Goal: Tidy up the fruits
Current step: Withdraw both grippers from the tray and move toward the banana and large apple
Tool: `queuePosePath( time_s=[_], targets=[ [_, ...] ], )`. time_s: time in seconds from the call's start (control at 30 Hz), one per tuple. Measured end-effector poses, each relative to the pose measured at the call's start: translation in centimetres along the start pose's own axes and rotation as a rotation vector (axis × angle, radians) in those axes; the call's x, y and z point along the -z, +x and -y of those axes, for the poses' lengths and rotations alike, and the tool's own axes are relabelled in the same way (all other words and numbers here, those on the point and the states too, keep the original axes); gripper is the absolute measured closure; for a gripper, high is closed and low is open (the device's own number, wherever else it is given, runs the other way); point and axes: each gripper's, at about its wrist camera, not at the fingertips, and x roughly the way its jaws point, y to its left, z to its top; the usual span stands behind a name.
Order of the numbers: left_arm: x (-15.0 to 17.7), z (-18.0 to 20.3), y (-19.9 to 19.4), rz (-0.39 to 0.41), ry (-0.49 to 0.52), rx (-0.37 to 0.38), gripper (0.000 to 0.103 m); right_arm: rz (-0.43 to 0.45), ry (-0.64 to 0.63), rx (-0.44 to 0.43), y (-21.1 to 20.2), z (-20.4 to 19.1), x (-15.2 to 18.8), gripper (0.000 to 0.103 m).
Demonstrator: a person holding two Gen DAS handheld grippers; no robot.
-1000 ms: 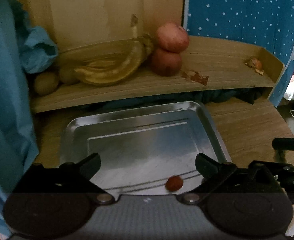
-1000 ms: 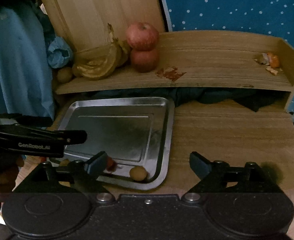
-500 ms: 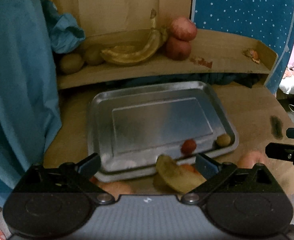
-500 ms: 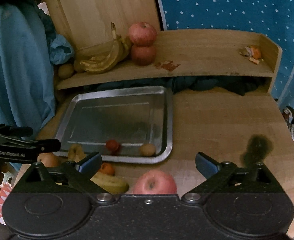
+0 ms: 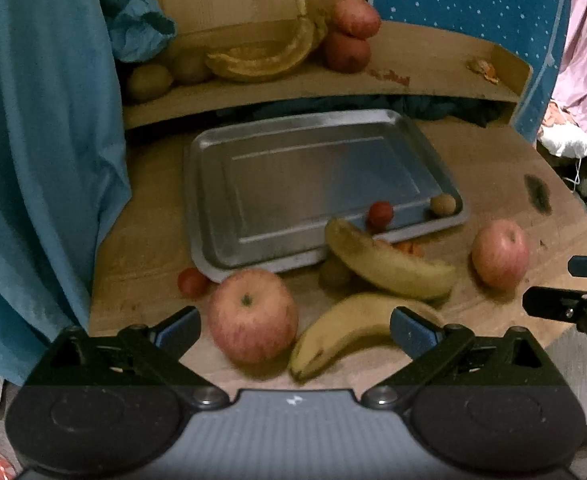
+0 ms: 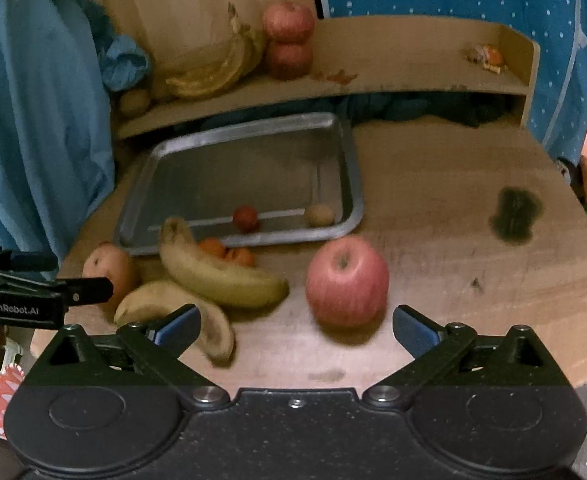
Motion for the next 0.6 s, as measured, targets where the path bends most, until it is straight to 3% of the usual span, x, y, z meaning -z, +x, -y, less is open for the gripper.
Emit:
queuePosePath(
  time_s=[0.6],
  targets=[
    [2.7,0.8,0.9,-0.107,0.065,0.048,0.000,-0.156,-0.030,0.048,1.6,-1.3,2.4,0.001]
  ],
)
